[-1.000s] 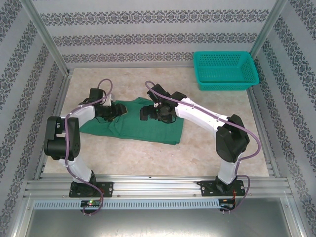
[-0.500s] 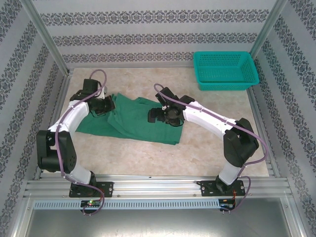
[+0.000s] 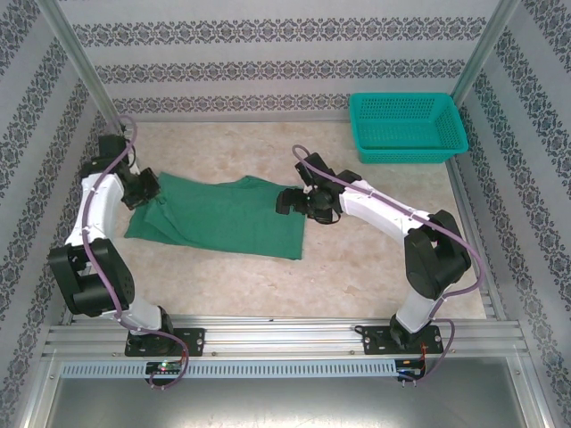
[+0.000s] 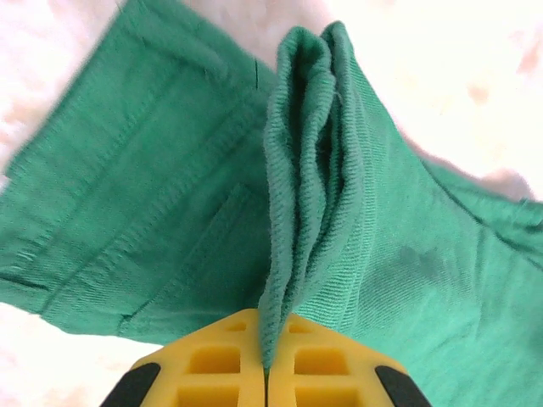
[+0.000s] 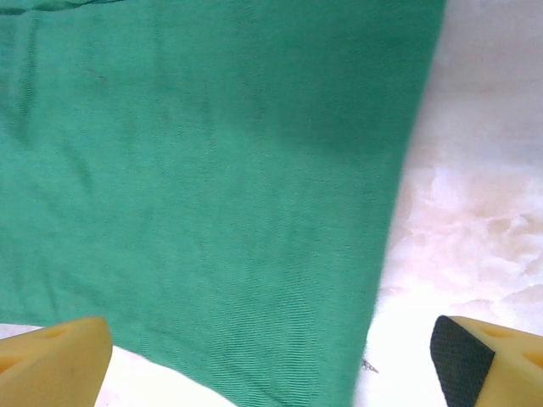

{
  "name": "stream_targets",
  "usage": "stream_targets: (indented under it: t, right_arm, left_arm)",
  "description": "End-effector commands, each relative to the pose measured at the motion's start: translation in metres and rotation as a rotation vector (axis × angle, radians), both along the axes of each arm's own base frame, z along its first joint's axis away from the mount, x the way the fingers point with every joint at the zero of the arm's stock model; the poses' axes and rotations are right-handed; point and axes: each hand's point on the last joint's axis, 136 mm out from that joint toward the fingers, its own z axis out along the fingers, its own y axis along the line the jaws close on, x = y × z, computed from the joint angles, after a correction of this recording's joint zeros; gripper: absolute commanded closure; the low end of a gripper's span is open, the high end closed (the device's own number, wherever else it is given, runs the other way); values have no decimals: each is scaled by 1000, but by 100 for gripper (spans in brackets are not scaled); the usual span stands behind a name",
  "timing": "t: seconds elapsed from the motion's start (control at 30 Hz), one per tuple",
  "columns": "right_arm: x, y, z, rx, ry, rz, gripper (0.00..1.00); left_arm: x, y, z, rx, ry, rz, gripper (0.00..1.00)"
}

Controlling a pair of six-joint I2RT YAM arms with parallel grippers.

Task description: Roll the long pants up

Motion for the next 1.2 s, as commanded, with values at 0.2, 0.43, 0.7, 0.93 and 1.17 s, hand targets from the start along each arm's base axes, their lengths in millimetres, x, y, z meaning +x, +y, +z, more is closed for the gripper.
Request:
stream_targets:
  t: [0.2, 0.43, 0.7, 0.93, 1.17]
  right_arm:
    - [13, -7, -14, 54, 17, 1, 2]
    - [24, -3, -30, 39, 63, 12, 2]
    - [26, 9, -41, 68, 81, 38, 2]
    - [35, 22, -59, 92, 102, 50, 9]
    - [51, 31, -97, 66, 159, 50, 43]
  left_arm:
    - [8, 46, 46, 140, 15, 63, 100]
    - [7, 57, 23, 152, 91, 112, 70]
    - [6, 73, 31, 204, 91, 154, 44]
    - [3, 3, -54, -6, 137, 51, 60]
    - [-11, -39, -122, -39, 249, -4, 61]
